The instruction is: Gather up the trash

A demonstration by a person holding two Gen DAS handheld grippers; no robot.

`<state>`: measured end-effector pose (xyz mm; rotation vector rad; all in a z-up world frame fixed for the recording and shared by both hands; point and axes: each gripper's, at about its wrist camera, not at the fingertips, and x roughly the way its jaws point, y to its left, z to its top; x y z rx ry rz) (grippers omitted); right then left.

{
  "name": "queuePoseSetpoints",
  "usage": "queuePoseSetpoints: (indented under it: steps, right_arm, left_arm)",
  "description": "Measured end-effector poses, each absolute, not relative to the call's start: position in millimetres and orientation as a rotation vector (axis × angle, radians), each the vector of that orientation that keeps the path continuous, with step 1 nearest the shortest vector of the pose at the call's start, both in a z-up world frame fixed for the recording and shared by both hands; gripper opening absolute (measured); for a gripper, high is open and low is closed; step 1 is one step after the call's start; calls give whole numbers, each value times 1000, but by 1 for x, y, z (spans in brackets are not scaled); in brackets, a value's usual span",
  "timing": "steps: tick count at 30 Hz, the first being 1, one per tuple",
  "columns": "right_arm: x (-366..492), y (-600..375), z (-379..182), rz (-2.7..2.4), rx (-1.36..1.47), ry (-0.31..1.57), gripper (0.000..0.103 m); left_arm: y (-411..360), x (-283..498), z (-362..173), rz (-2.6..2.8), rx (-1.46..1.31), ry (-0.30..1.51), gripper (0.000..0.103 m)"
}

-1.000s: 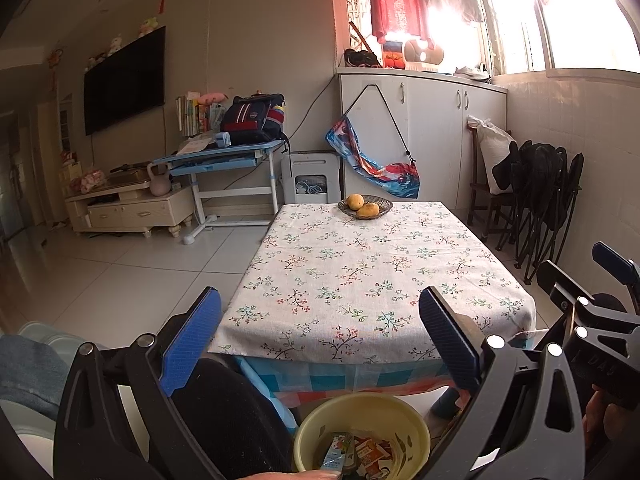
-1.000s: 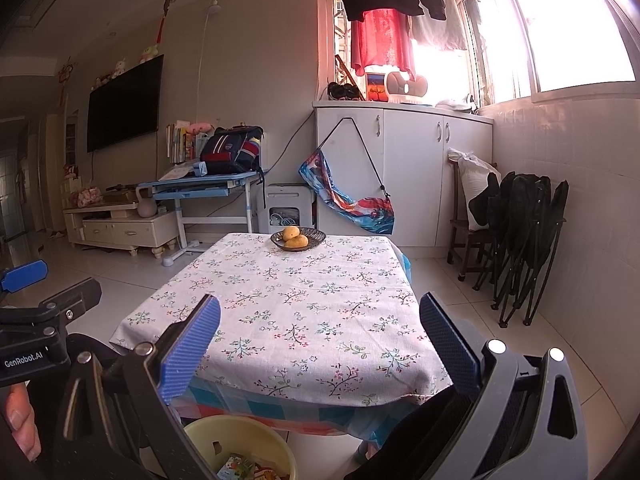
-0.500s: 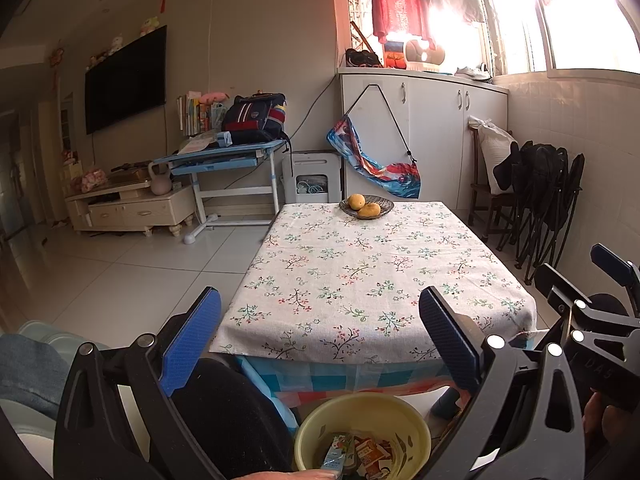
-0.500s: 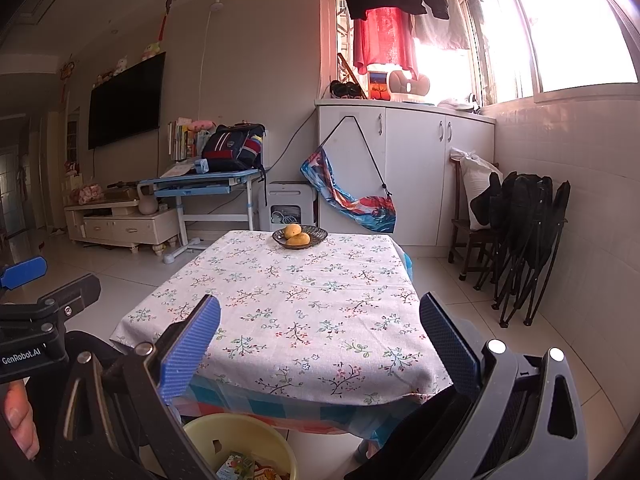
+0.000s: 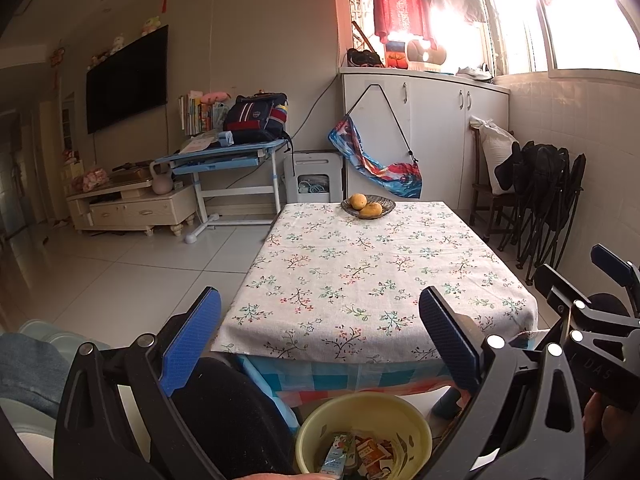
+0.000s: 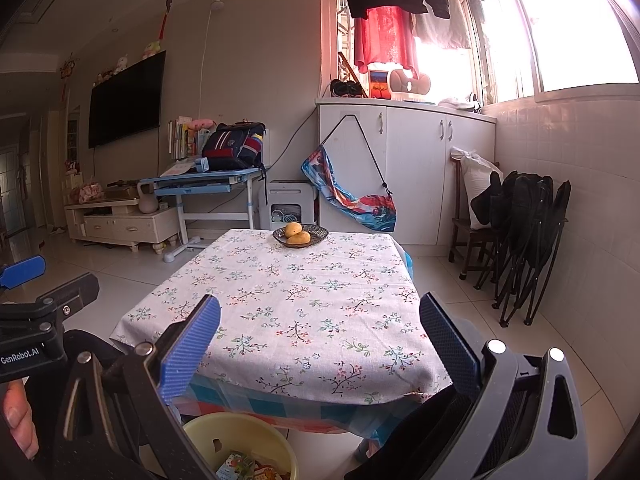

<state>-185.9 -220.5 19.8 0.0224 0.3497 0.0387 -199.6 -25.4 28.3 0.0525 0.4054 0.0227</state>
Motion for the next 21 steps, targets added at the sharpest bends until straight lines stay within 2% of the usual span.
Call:
queuePoseSetpoints:
  steps: [21]
  right_arm:
    - [-186,-220,20,39,23,351,96]
  left_arm:
    - [-24,-198,27,22,53,406,96]
